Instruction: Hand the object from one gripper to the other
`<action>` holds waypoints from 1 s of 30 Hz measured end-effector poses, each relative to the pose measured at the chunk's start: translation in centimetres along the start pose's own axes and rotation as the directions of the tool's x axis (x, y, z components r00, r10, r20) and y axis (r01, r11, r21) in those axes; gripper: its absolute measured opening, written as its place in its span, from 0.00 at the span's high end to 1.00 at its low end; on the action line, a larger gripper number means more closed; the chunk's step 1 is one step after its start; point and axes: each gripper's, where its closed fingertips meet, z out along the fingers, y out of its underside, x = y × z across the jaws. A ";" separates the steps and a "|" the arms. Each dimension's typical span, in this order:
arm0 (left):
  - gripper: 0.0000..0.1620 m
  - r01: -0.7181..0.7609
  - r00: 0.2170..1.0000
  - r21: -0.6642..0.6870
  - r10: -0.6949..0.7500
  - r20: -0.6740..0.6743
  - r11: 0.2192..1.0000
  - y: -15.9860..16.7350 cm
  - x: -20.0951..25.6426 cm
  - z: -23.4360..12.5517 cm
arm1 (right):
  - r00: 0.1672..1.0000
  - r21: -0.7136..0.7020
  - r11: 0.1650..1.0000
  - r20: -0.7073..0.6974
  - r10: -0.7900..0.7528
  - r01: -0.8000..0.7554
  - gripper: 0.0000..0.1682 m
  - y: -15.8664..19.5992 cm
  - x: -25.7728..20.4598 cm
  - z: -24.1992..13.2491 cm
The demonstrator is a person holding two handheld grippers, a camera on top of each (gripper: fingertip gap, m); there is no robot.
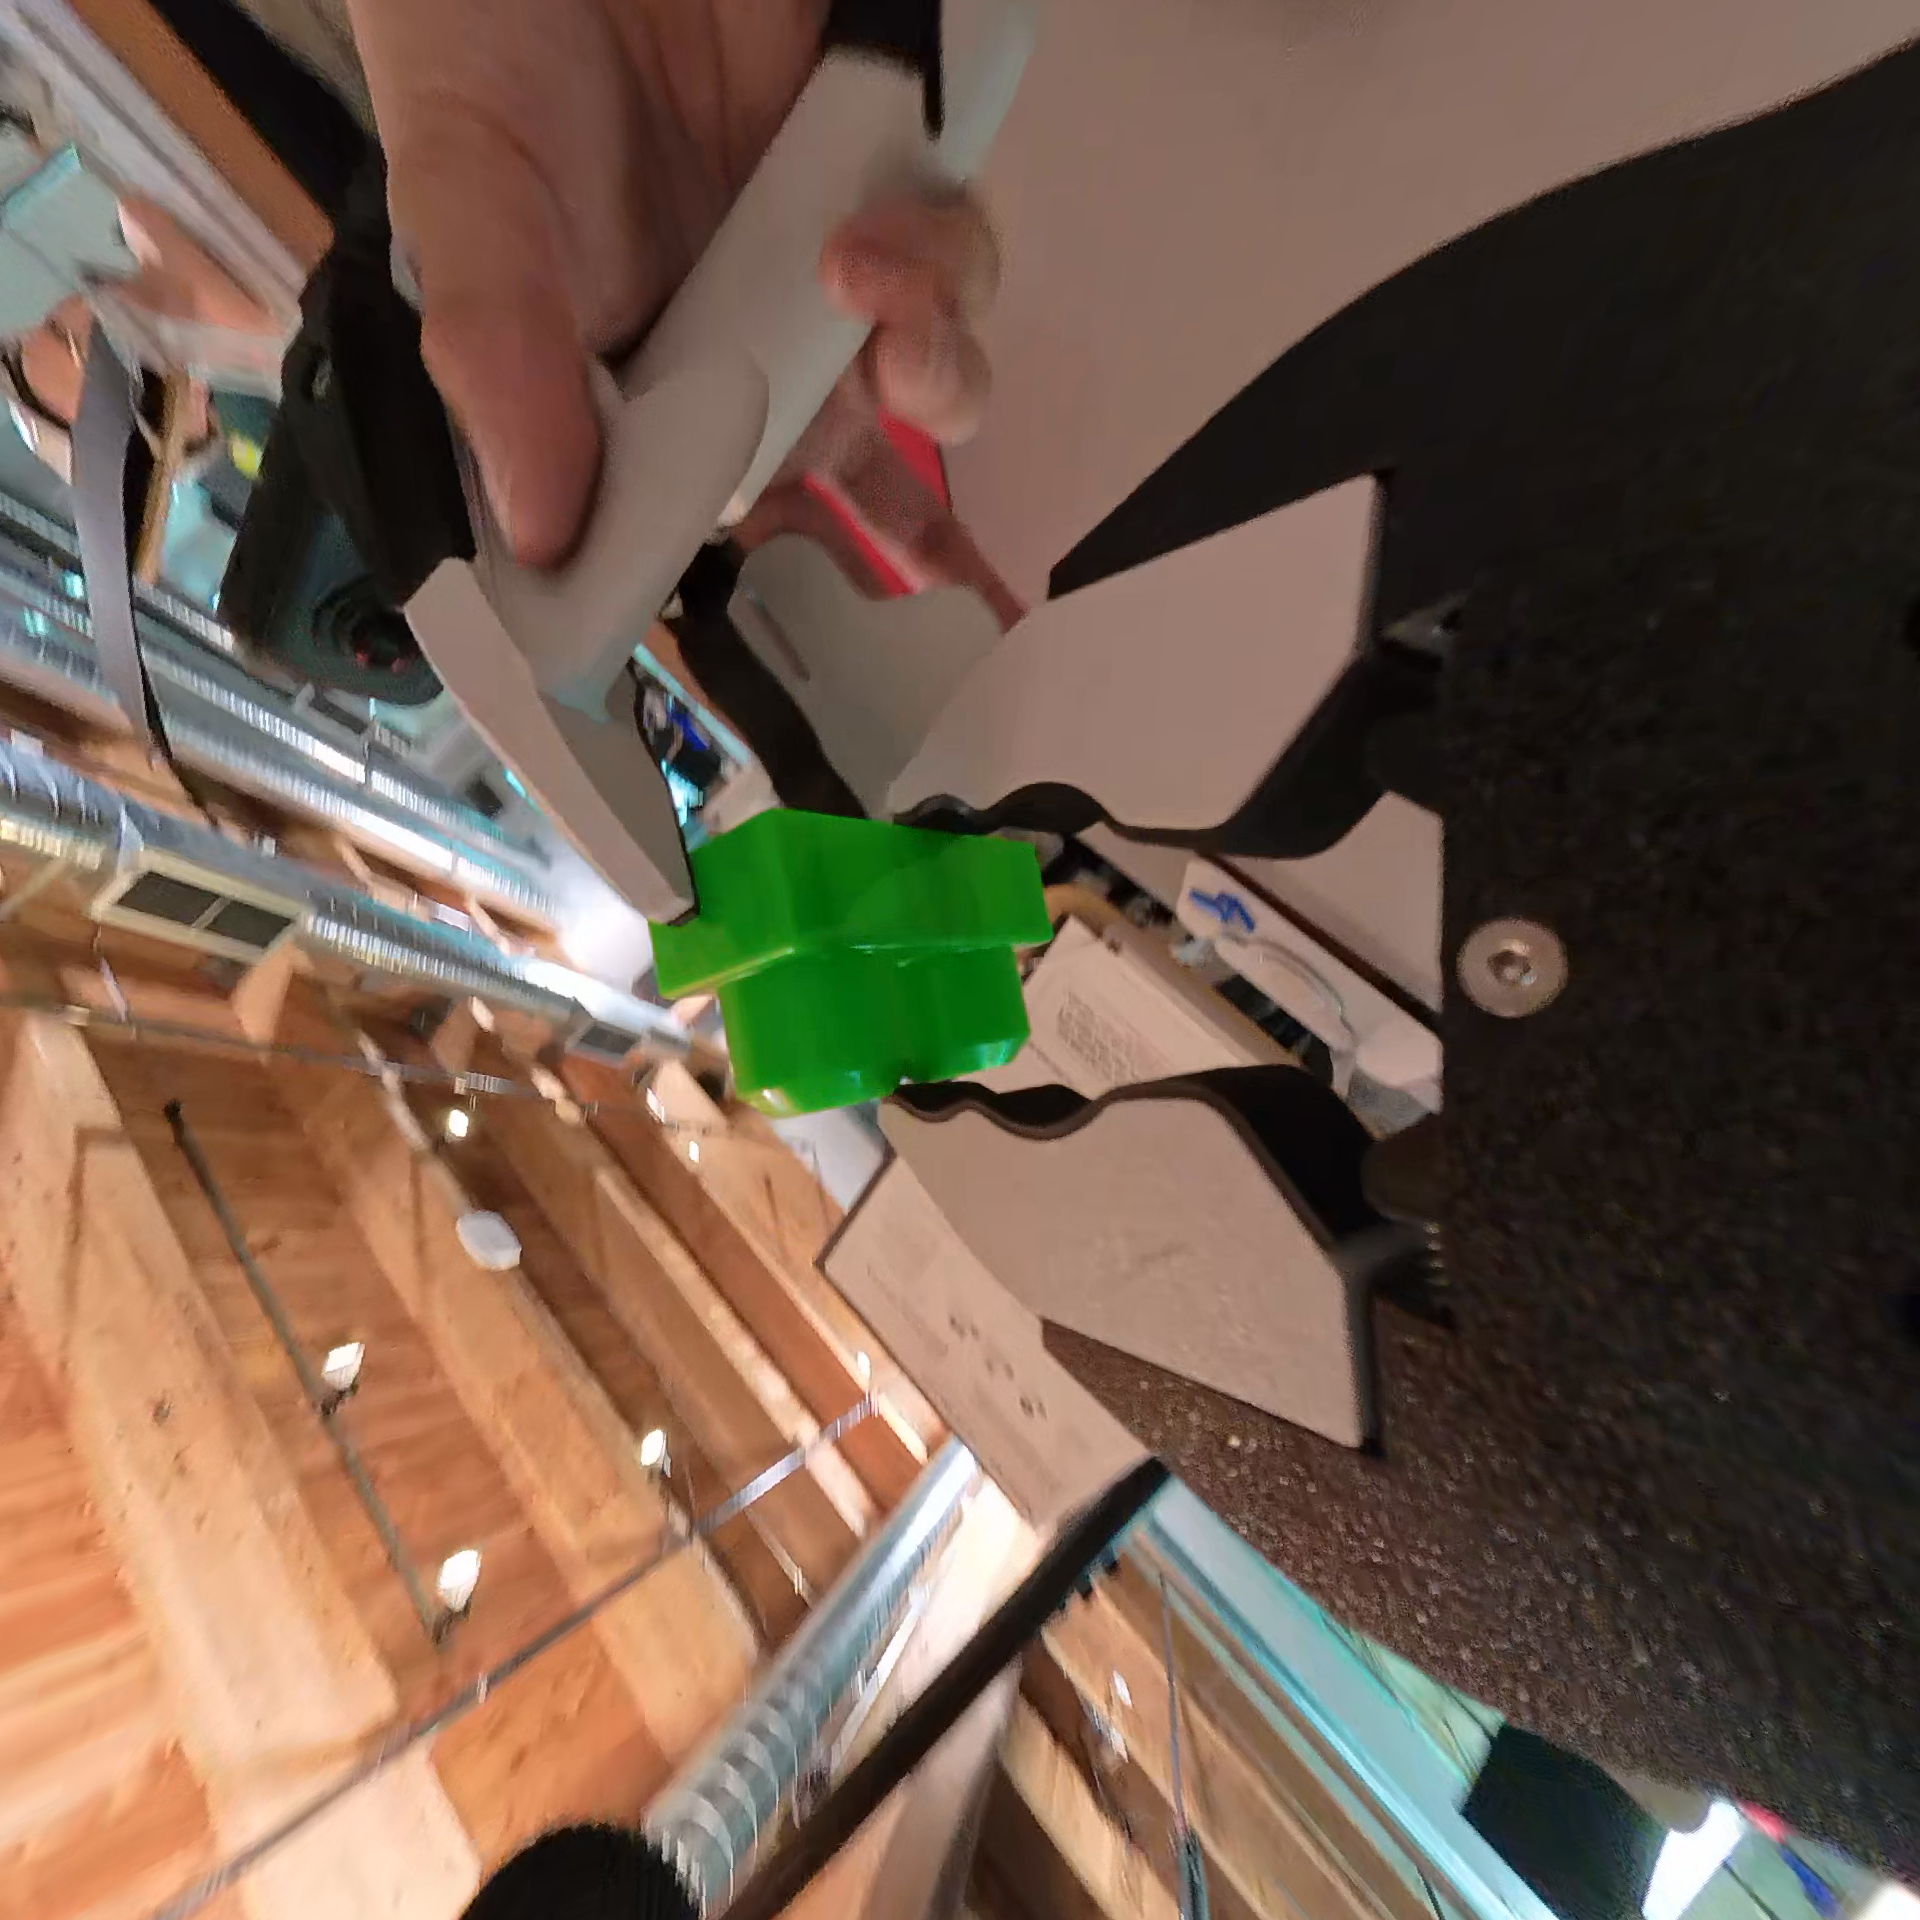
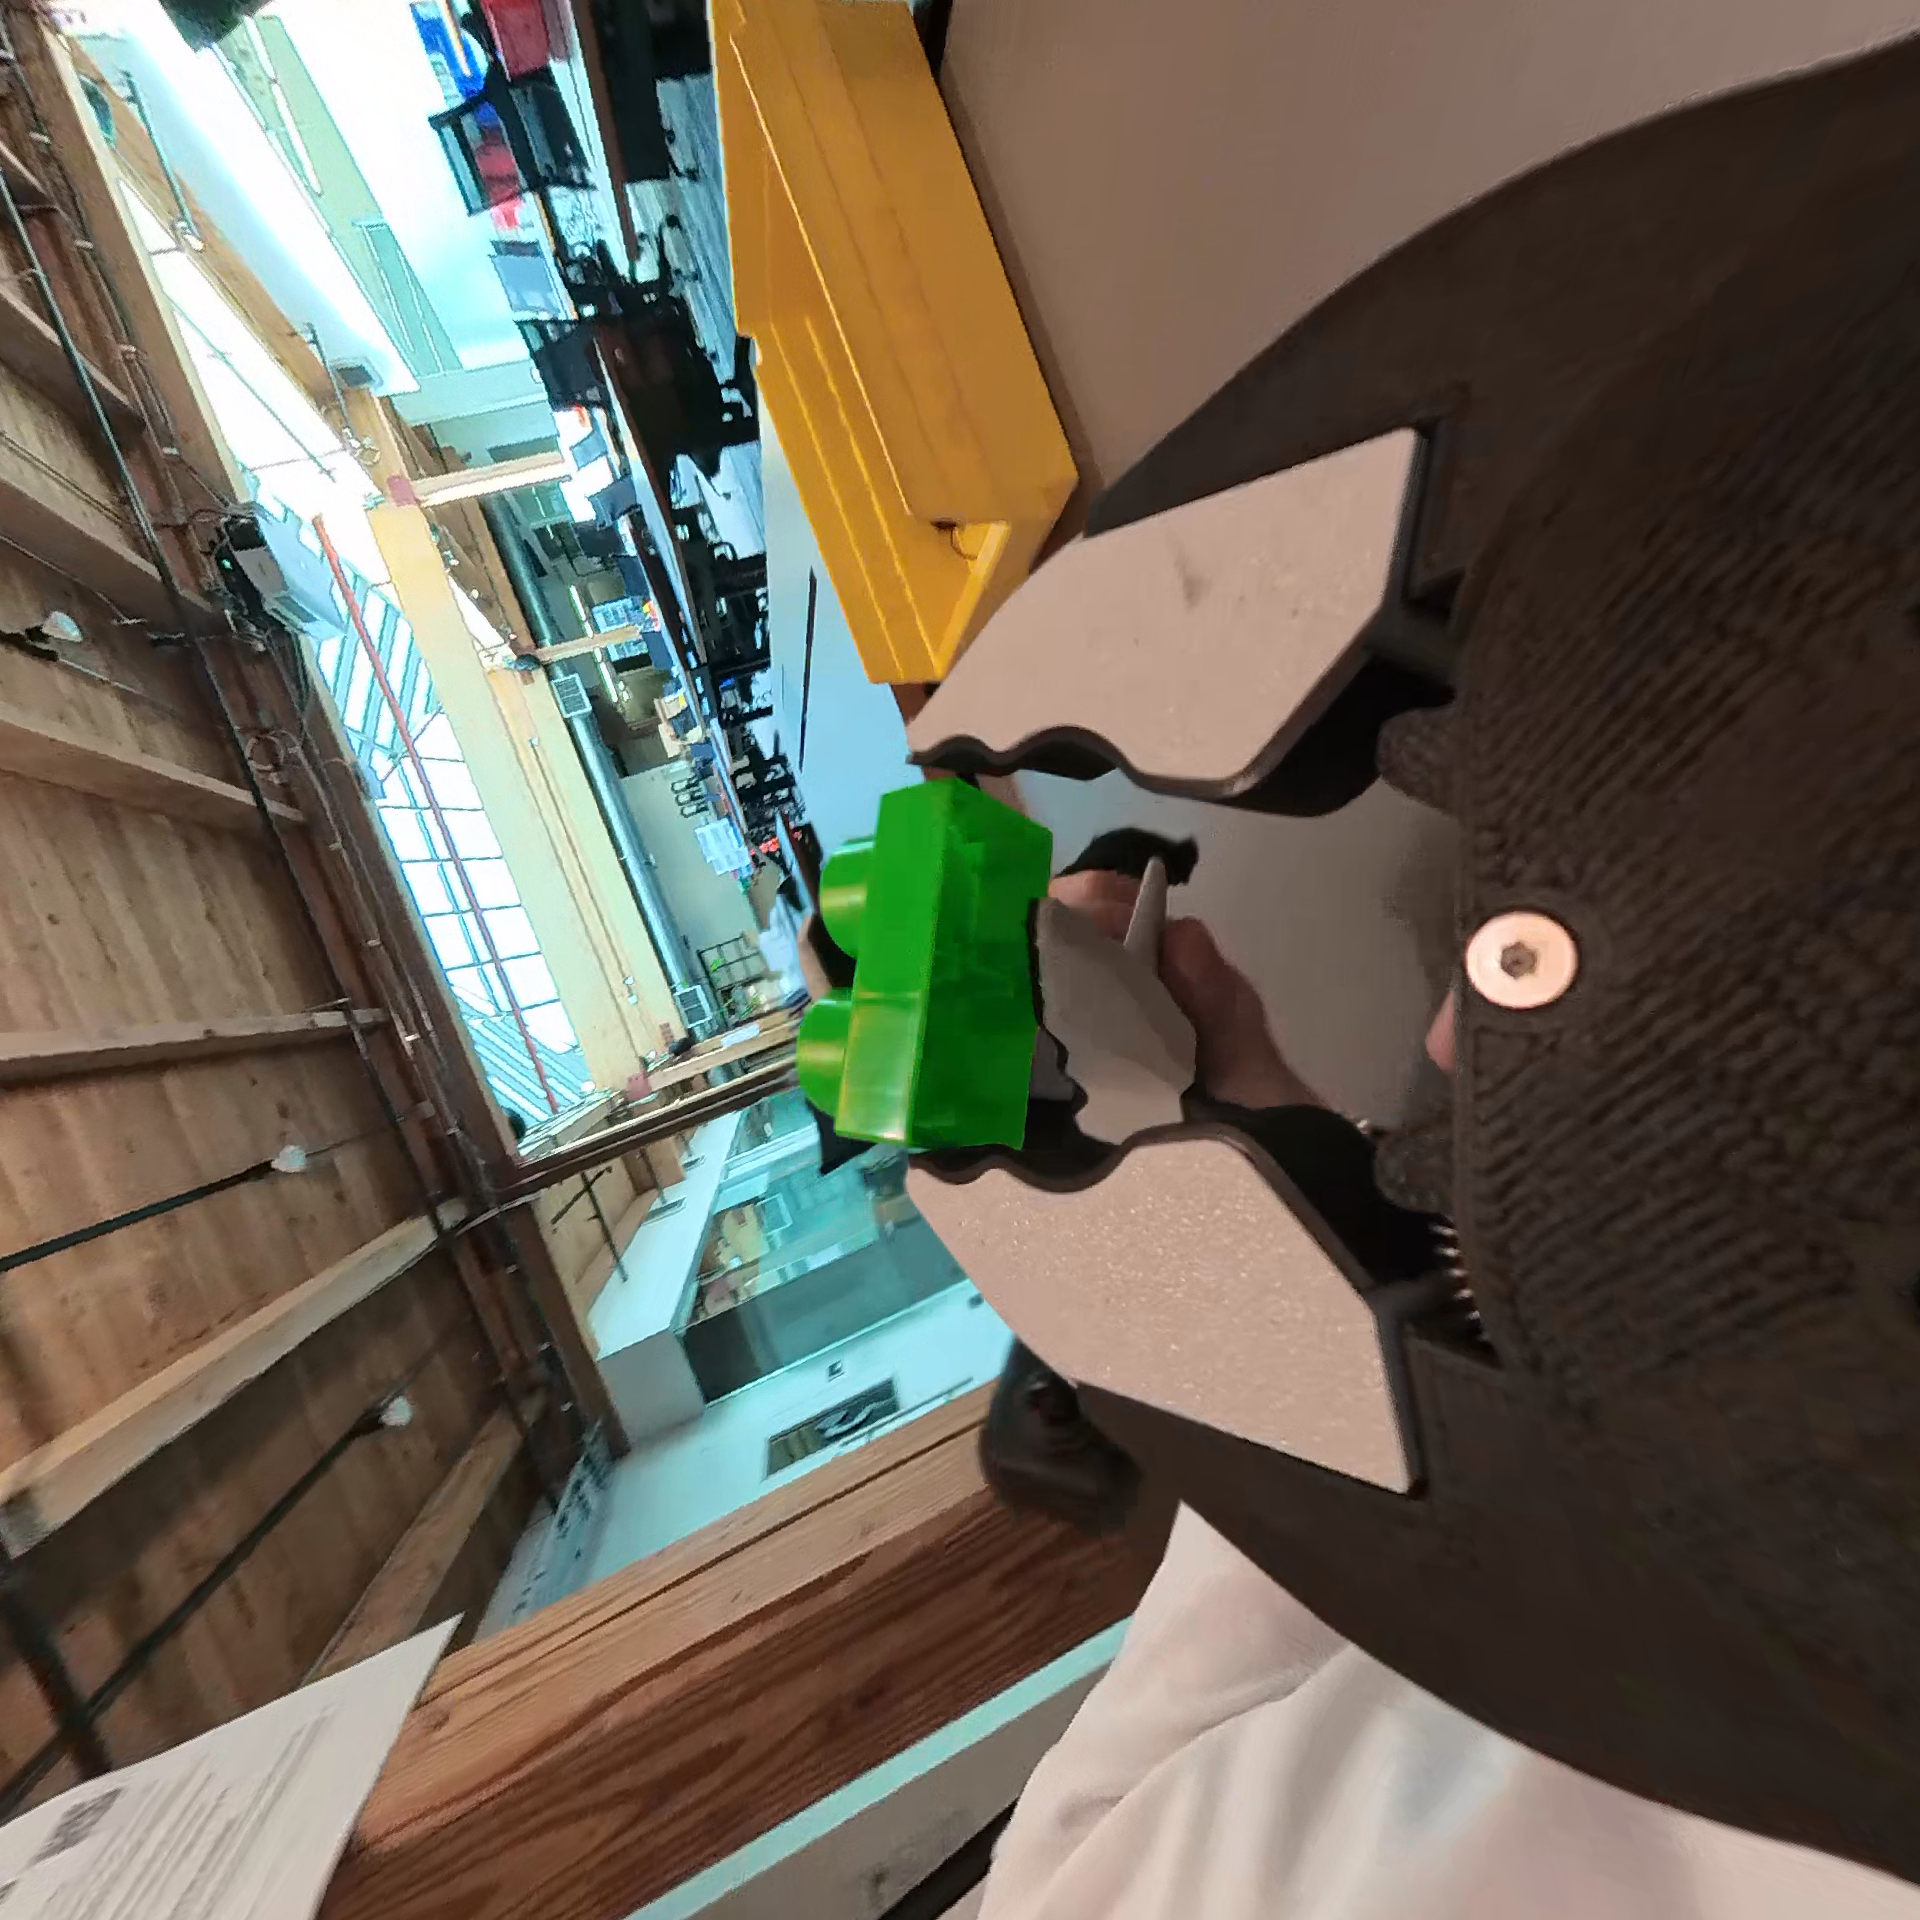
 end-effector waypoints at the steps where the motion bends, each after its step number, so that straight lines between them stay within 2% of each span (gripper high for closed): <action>1: 0.72 0.014 0.998 -0.001 -0.014 -0.059 1.000 0.0 0.4 0.0 | 0.999 -0.023 0.999 -0.010 -0.038 0.038 0.57 -0.1 0.1 -0.3; 5: 0.72 0.035 0.943 0.010 -0.029 -0.330 0.999 -0.3 2.4 -0.9 | 0.997 -0.169 0.983 0.027 -0.071 0.074 0.54 0.6 -0.4 -1.2; 9: 0.72 -0.127 0.879 0.064 0.142 -0.455 0.990 -0.4 3.3 -2.3 | 0.993 -0.323 0.946 0.096 0.065 -0.031 0.55 2.8 -1.6 -1.5; 11: 0.72 -0.204 0.844 0.065 0.209 -0.494 0.977 -0.1 3.9 -2.7 | 0.985 -0.383 0.921 0.119 0.122 -0.068 0.54 3.9 -2.2 -1.5; 13: 0.72 -0.240 0.816 0.068 0.239 -0.526 0.968 0.0 4.6 -2.9 | 0.988 -0.415 0.908 0.109 0.111 -0.056 0.55 4.7 -2.1 -1.4; 15: 0.72 -0.253 0.790 0.081 0.254 -0.557 0.964 -0.1 5.4 -3.2 | 0.988 -0.455 0.889 0.117 0.104 -0.040 0.53 5.6 -2.3 -1.5; 18: 0.72 -0.261 0.755 0.097 0.266 -0.599 0.960 -0.3 6.7 -3.4 | 0.985 -0.504 0.864 0.150 0.084 0.003 0.56 6.6 -2.6 -1.9; 21: 0.72 -0.271 0.754 0.087 0.268 -0.600 0.959 0.1 6.9 -3.3 | 0.987 -0.518 0.855 0.144 0.073 0.012 0.58 6.9 -2.4 -1.9; 24: 0.71 -0.218 0.826 0.002 0.185 -0.532 0.976 0.8 5.7 -2.4 | 0.992 -0.455 0.890 0.117 0.042 0.016 0.58 5.7 -1.5 -1.5; 25: 0.67 -0.170 0.856 -0.024 0.135 -0.500 0.985 0.8 5.1 -2.1 | 0.993 -0.429 0.902 0.119 -0.001 0.052 0.58 5.2 -1.2 -1.5; 27: 0.66 -0.045 0.884 -0.111 -0.012 -0.467 0.993 1.4 3.9 -1.9 | 0.982 -0.401 0.896 0.055 -0.182 0.189 0.58 4.2 0.2 -1.7; 29: 0.65 0.176 0.847 -0.235 -0.269 -0.459 0.956 2.0 3.2 -1.8 | 0.888 -0.406 0.804 0.043 -0.458 0.434 0.58 3.5 1.1 -2.2; 30: 0.64 0.321 0.789 -0.299 -0.428 -0.441 0.899 2.1 2.9 -1.8 | 0.833 -0.409 0.749 0.049 -0.551 0.520 0.58 3.2 1.1 -2.4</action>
